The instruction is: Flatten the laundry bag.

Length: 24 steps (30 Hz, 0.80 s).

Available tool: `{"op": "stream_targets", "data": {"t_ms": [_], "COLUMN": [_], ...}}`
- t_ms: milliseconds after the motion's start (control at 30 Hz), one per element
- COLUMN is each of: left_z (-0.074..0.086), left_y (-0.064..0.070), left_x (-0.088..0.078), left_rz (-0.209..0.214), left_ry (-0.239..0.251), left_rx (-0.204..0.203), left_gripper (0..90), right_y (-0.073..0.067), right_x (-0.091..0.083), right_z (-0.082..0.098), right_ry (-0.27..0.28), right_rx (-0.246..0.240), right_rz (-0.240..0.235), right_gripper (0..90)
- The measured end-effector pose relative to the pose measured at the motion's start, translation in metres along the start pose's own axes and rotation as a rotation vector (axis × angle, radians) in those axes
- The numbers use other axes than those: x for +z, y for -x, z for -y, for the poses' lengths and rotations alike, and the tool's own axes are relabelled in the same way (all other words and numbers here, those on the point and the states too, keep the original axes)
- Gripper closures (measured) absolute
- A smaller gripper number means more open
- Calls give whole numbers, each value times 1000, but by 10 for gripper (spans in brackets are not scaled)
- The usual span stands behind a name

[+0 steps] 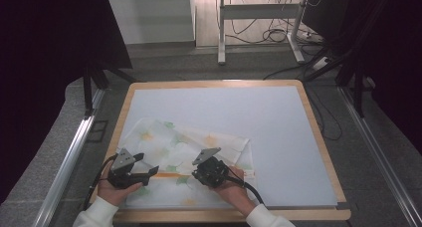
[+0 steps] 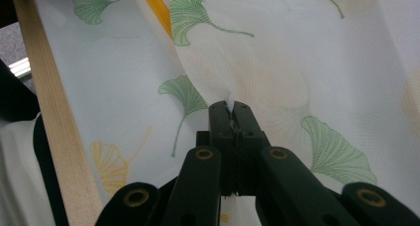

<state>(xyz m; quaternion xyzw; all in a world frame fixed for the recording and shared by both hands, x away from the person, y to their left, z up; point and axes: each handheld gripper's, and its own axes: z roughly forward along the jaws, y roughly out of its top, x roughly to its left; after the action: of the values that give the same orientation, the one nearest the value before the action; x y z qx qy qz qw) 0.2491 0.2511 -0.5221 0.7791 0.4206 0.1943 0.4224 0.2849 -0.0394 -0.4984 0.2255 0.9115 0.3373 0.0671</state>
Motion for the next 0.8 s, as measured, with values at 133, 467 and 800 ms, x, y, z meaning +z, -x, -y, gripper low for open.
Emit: {"op": "stream_targets", "data": {"t_ms": [133,467,800], "left_z": [0,0,1], "left_y": [0,1,2], "left_x": [0,1,3], "left_rz": [-1,2,4], "left_ry": [-1,-1,-16], "left_rx": [1,5,14], "left_gripper": [233,233,227], "right_y": [8,31,49], "right_x": [-5,-14,-21], "right_z": [-1,-4,-7], "right_ry": [12,46,82], "right_rx": [18,69,107], "right_rz": [4,31,63], "right_gripper": [888,888,888]}}
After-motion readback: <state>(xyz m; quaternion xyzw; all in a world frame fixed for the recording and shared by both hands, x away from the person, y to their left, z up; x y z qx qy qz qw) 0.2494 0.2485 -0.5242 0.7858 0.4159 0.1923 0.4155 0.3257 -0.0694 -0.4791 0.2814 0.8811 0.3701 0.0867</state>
